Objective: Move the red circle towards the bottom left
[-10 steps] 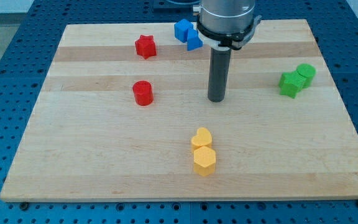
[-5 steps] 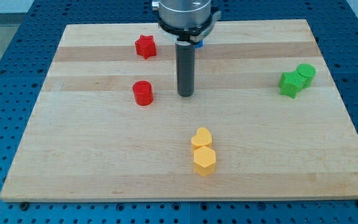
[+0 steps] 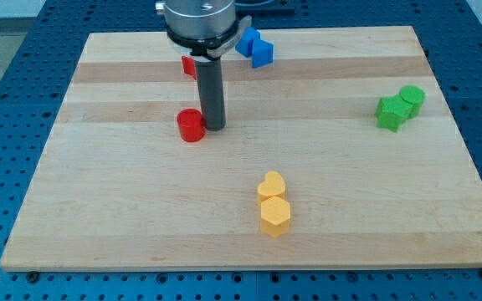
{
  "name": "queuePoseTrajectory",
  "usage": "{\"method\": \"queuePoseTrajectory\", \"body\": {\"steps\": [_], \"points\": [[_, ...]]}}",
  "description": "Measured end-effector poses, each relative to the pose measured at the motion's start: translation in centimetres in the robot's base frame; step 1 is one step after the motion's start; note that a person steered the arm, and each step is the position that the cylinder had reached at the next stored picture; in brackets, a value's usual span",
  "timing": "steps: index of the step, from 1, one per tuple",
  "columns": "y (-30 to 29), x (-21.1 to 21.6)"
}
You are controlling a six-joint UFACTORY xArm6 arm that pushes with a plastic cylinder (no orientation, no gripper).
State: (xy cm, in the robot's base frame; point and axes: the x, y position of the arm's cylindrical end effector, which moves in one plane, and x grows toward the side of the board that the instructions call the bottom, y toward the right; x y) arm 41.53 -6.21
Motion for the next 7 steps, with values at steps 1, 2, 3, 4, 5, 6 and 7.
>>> {"method": "queuePoseTrajectory", "body": {"steps": [1, 2, 3, 4, 5, 6, 7], "points": [[-1.3, -0.2], [-2.5, -0.9], [-3.2, -1.5], [-4.1, -1.5], [-6.4, -1.5], [-8.1, -1.5], [-9.0, -0.7]]}}
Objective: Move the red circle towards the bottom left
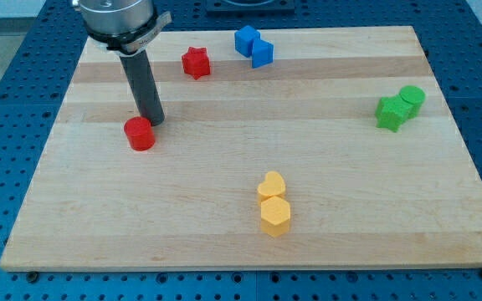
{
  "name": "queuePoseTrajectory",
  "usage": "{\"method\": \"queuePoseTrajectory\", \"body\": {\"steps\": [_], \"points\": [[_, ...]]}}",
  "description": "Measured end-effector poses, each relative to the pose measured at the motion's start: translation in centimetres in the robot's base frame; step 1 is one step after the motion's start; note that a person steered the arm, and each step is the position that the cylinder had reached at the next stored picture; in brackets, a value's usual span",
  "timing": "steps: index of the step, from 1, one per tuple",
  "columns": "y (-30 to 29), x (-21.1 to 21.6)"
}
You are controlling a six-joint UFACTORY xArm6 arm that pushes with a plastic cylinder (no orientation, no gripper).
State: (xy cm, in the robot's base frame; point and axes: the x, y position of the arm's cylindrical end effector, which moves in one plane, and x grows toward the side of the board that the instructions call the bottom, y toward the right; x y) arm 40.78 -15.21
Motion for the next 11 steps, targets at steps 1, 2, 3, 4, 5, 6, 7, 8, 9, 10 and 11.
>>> {"method": "queuePoseTrajectory", "body": {"steps": [1, 2, 3, 4, 5, 6, 7, 8, 9, 10, 11], "points": [[-0.7, 1.5], [-1.9, 3.1], [-3.2, 4.6], [-3.5, 6.4], [-3.6, 8.2], [-3.6, 9.8], [-3.6, 10.6], [-3.4, 11.0], [-2.5, 11.0], [-1.1, 11.3], [-0.4, 13.3]]}}
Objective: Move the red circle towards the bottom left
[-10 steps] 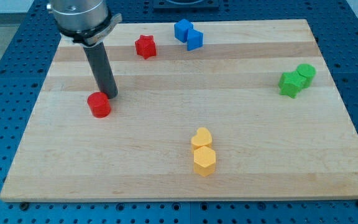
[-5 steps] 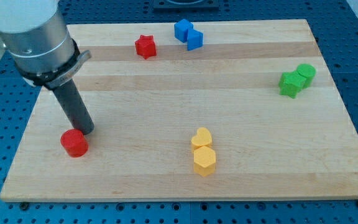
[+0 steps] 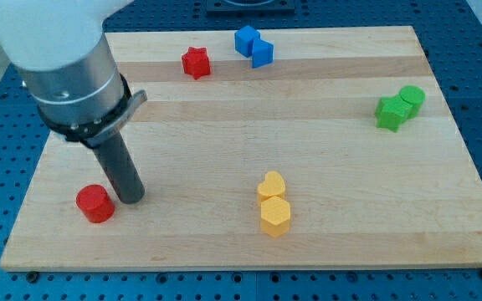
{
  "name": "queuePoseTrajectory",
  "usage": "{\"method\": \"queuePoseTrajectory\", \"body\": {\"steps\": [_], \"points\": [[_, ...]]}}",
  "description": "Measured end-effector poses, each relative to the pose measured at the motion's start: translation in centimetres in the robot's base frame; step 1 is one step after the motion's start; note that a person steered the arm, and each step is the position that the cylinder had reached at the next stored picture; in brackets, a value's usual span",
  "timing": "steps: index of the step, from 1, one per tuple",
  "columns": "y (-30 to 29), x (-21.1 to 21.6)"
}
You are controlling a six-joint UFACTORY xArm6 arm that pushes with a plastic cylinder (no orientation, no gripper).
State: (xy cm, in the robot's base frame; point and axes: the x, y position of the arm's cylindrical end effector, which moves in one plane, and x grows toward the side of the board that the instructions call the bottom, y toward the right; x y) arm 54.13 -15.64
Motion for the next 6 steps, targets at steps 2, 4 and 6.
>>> {"method": "queuePoseTrajectory", "body": {"steps": [2, 4, 6], "points": [[-0.2, 1.5], [-0.2, 0.7], [-2.6, 0.7]]}}
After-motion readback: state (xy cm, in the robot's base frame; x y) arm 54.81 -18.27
